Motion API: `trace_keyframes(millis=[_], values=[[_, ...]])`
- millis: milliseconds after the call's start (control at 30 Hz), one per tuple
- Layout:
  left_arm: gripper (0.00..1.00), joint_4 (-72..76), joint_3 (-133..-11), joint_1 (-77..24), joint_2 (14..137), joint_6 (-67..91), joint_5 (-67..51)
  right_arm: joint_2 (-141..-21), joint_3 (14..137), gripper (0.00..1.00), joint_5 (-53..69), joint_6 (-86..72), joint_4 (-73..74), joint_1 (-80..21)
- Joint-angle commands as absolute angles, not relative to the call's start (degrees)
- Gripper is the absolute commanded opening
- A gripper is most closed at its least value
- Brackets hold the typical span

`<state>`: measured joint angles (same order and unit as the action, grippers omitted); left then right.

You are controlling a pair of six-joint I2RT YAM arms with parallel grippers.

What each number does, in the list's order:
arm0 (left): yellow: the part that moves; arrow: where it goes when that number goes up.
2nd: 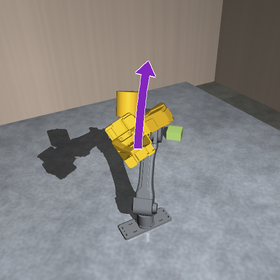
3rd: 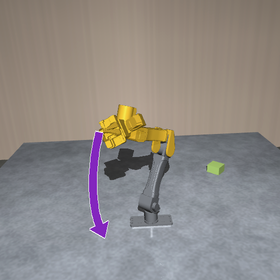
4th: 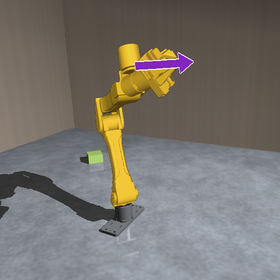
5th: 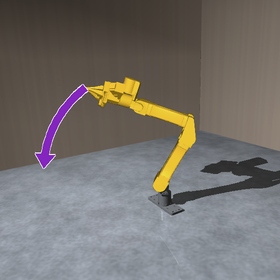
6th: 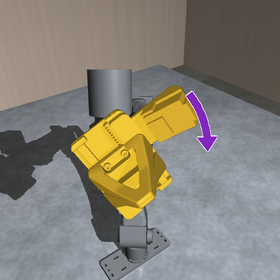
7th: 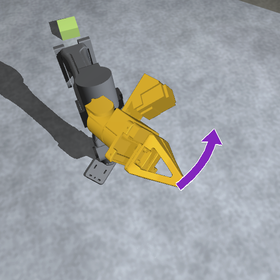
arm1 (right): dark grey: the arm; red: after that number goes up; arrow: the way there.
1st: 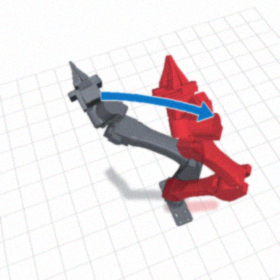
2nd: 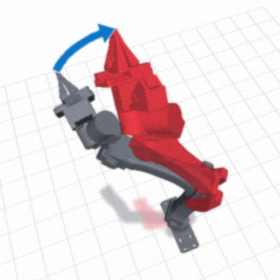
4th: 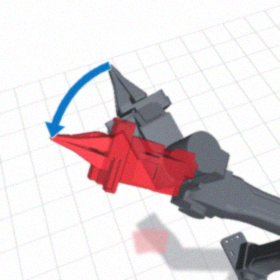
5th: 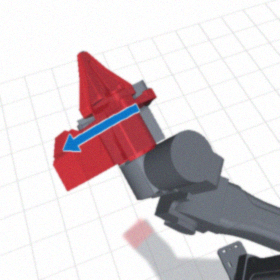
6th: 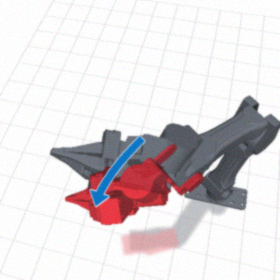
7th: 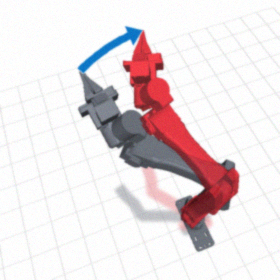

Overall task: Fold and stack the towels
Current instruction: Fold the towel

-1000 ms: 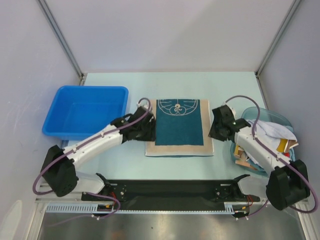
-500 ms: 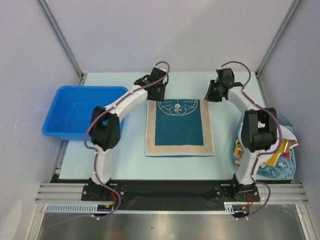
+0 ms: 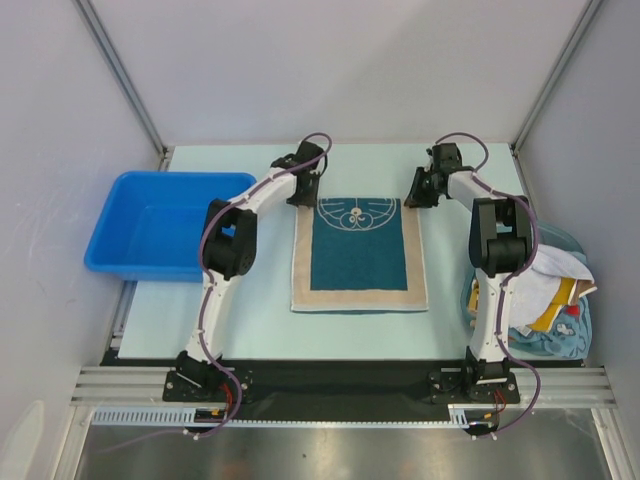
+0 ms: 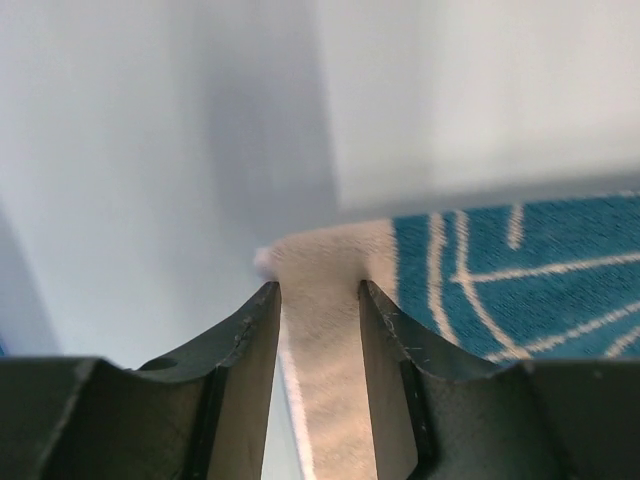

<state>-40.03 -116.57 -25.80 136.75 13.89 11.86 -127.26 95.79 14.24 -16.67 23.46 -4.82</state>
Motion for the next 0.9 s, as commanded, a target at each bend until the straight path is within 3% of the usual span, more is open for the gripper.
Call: trace_keyframes(millis=[0, 433, 633, 867], values=[[0.43, -39.64, -120.14, -25.14, 137.72, 13.27, 11.51, -129.11, 97.65, 0.28, 13.09, -14.68, 21.36, -4.13], [0.53, -39.46, -122.70, -23.47, 133.94, 4.14, 6.51, -124.01, 103.01, 0.41, 19.59, -1.42, 27.42, -3.17], [0.53, -39.73, -122.52, -23.20, 135.44, 0.18, 4.92, -127.26, 105.91, 0.52, 28.12, 4.21, 32.17, -0.88], [0.57, -38.85, -122.70, -21.89, 137.29, -3.69, 2.29, -133.32, 113.03, 0.52, 31.29, 8.17, 36.65, -0.35]])
